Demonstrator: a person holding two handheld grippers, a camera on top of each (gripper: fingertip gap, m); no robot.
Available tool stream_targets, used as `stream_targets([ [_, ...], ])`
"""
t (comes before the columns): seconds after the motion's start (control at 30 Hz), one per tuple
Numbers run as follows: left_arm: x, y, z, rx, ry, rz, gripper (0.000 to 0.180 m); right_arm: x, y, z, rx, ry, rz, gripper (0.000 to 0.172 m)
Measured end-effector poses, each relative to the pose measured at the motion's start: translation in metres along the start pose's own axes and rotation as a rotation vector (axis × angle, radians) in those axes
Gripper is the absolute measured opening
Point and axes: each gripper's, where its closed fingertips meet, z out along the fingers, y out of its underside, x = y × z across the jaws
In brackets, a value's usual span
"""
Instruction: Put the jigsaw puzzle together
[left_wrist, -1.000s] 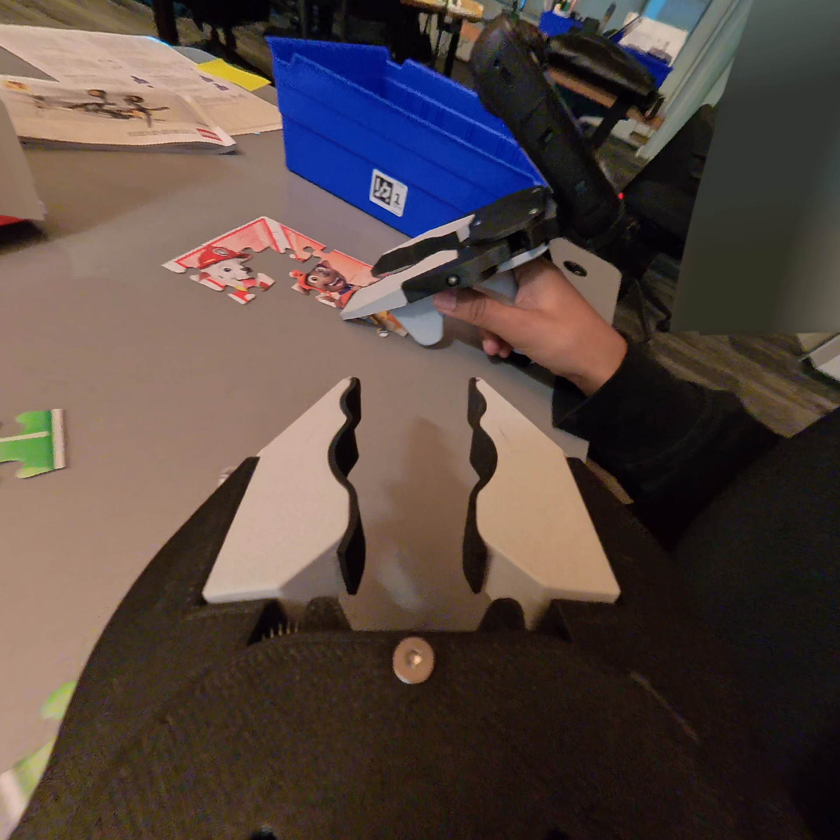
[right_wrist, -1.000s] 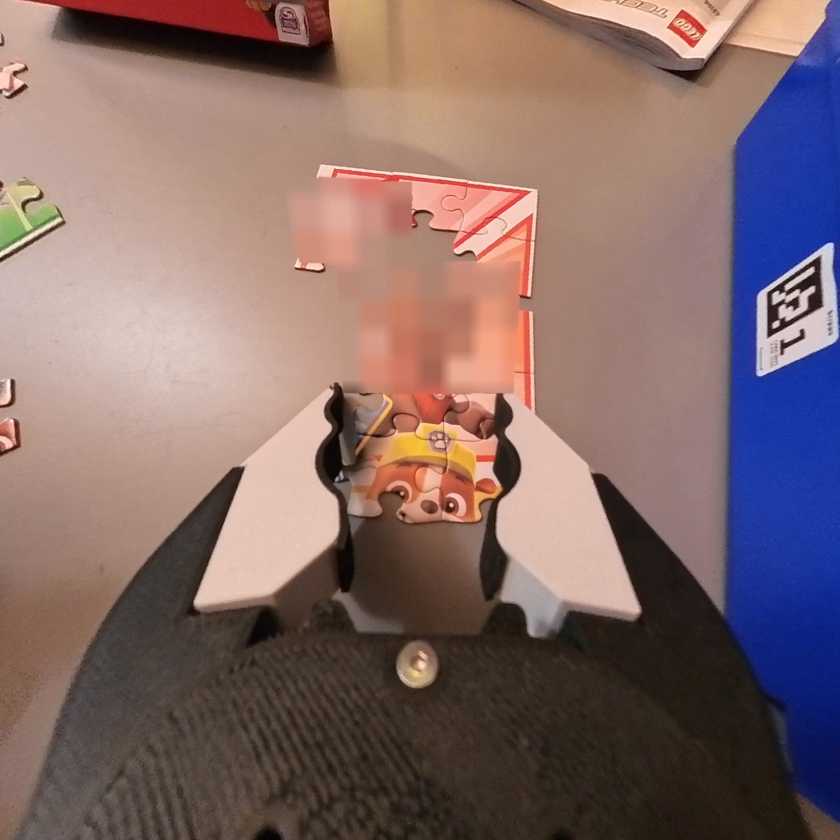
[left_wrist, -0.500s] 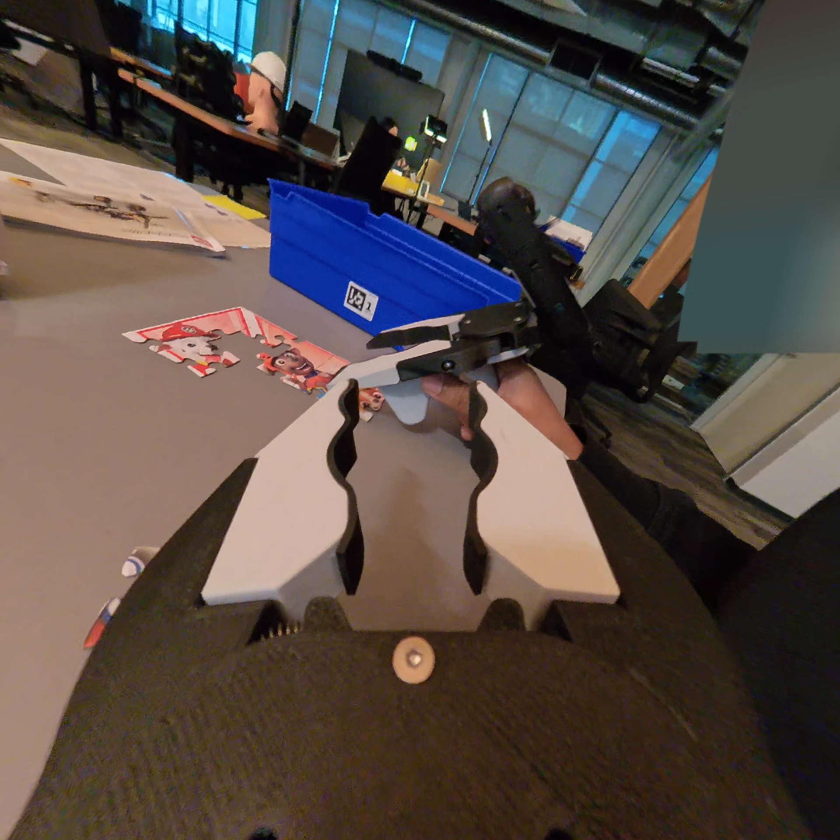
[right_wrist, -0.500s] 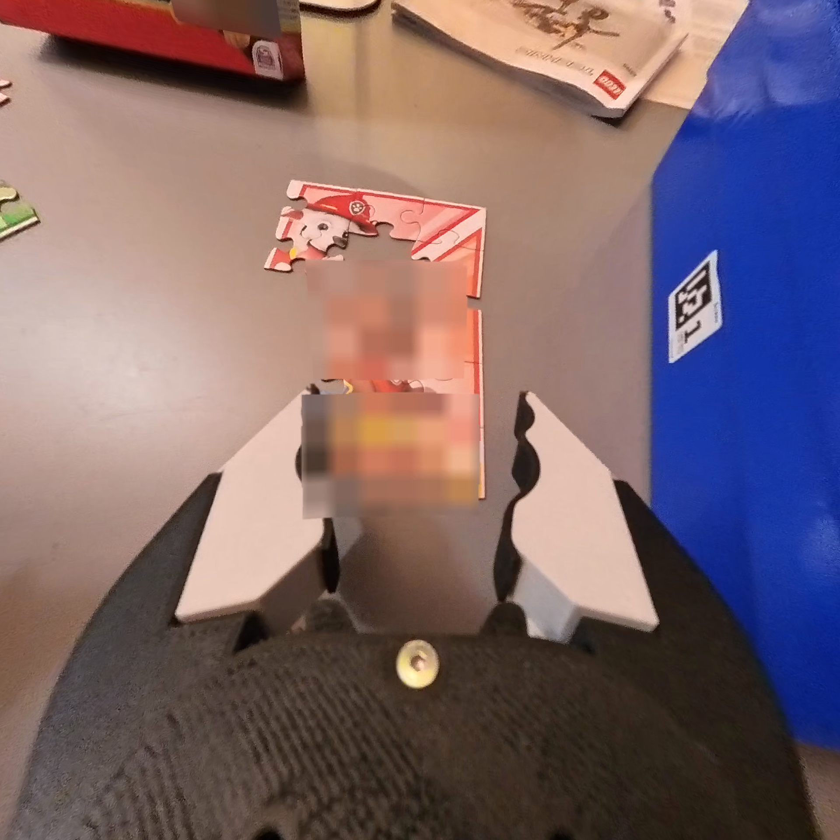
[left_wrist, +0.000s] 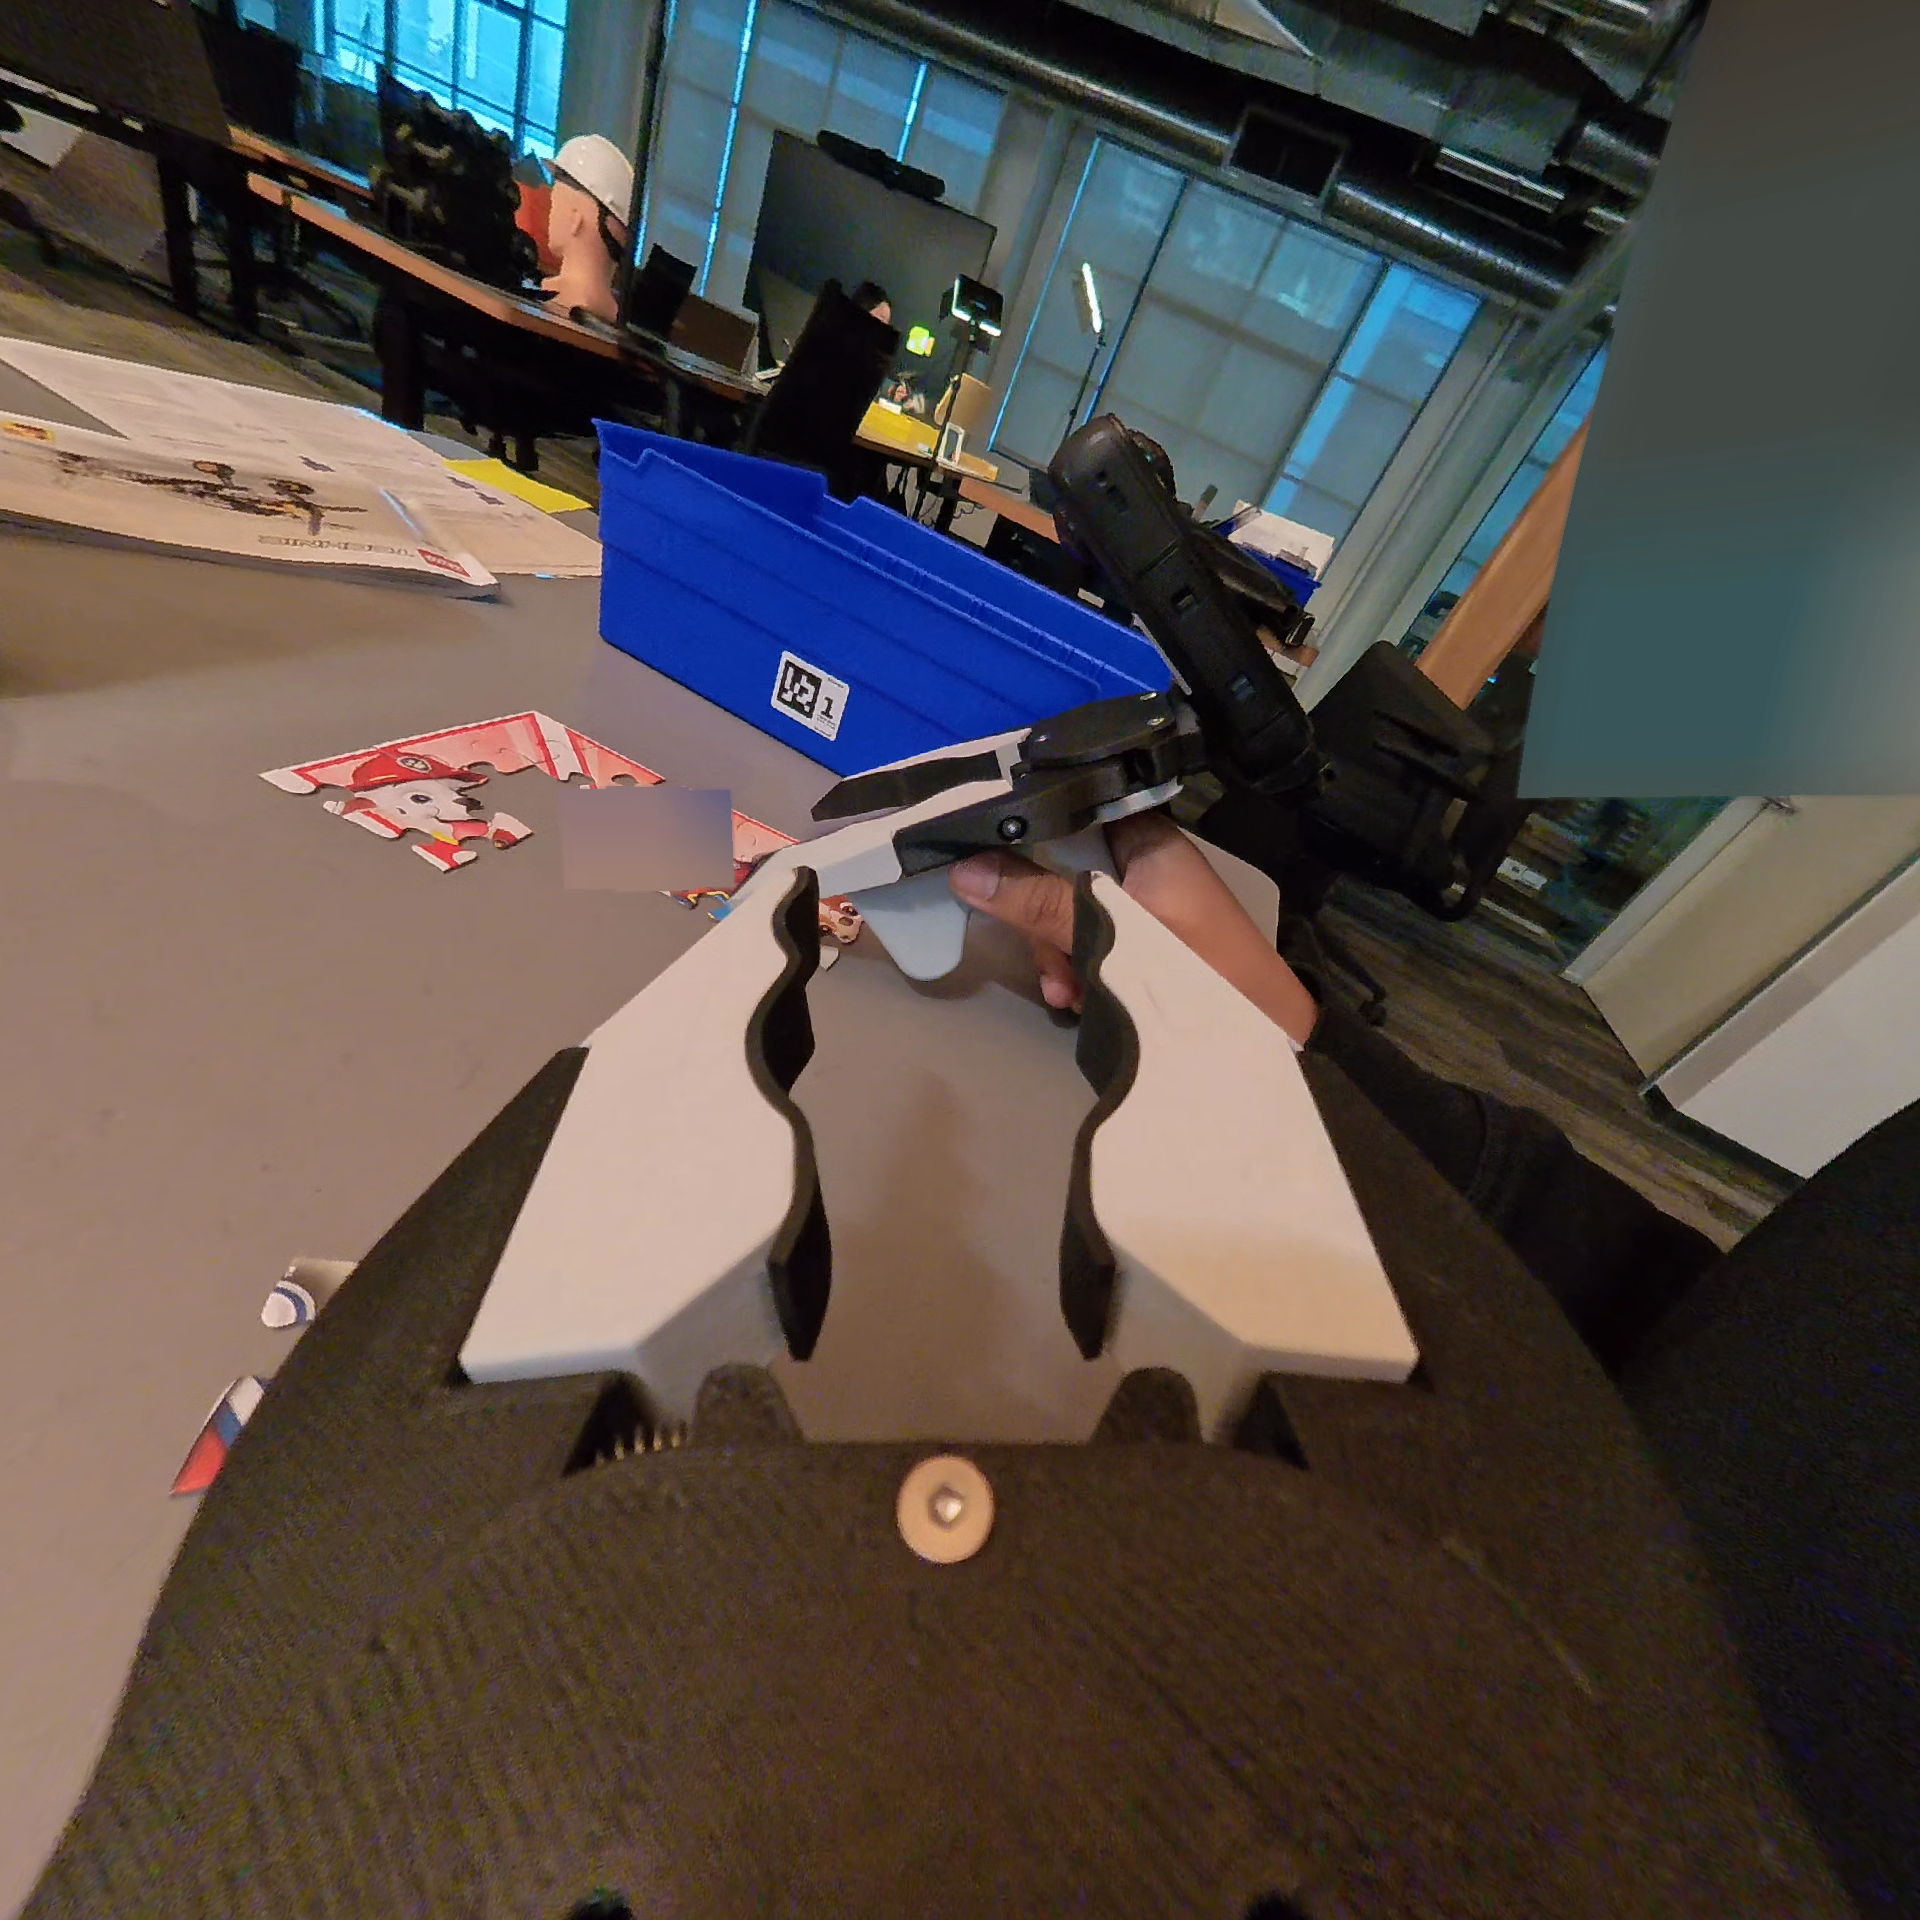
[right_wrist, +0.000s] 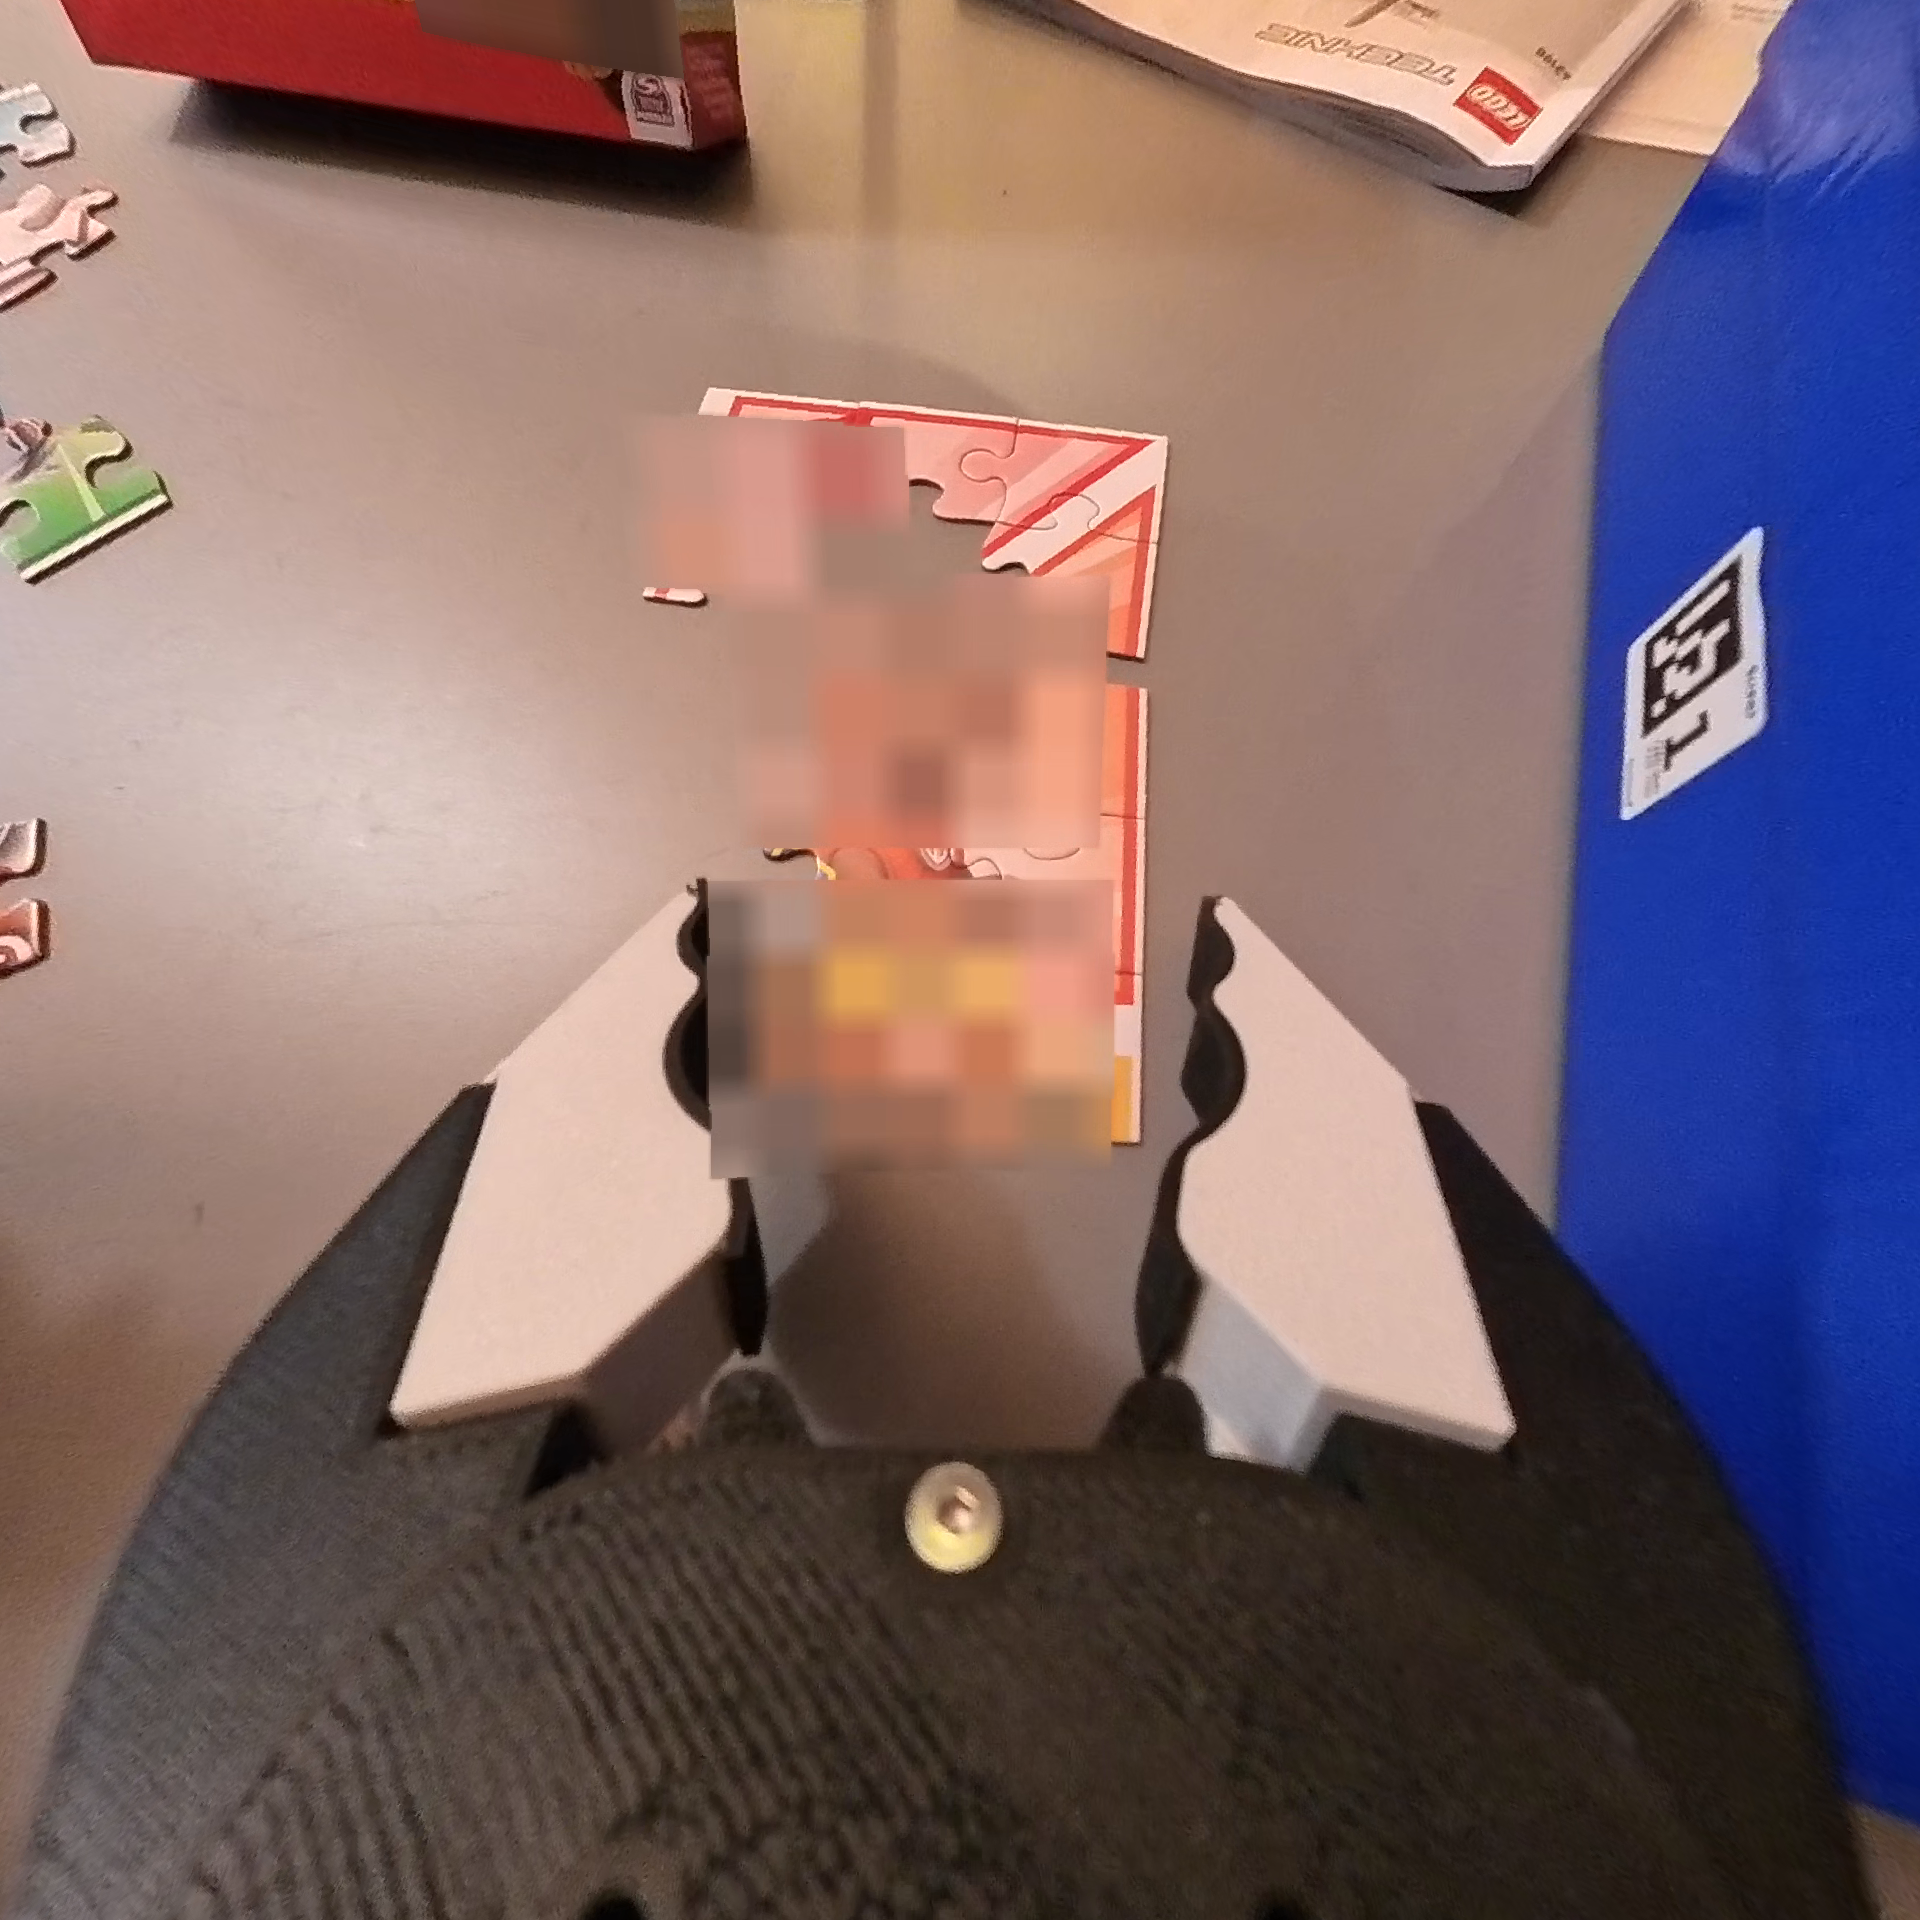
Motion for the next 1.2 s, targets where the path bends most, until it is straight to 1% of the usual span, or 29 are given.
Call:
stream_targets([
  [0.17,0.0,0.0,0.0,0.004,-0.003,-0.001,0.046,0.0,0.0,0.0,-0.001,-0.003,0.004,0.091],
  [0.37,0.0,0.0,0.0,0.001,-0.004,0.003,0.046,-0.001,-0.006,0.01,-0.012,-0.017,0.009,0.099],
  [0.57,0.001,0.0,0.0,0.004,0.002,0.0,0.046,-0.004,-0.012,0.03,-0.066,-0.011,-0.017,0.098],
  [0.7,0.002,0.0,0.0,0.002,0.013,-0.012,0.046,-0.004,-0.014,0.035,-0.073,0.0,-0.026,0.096],
  [0.77,0.002,0.0,0.0,0.004,0.014,-0.017,0.046,-0.005,-0.015,0.035,-0.068,0.002,-0.025,0.093],
  [0.9,0.003,0.001,0.0,0.003,0.026,-0.029,0.046,-0.005,-0.016,0.035,-0.057,0.001,-0.026,0.078],
  [1.2,0.004,0.001,0.0,0.005,0.033,-0.039,0.047,-0.006,-0.017,0.034,-0.055,0.007,-0.028,0.076],
])
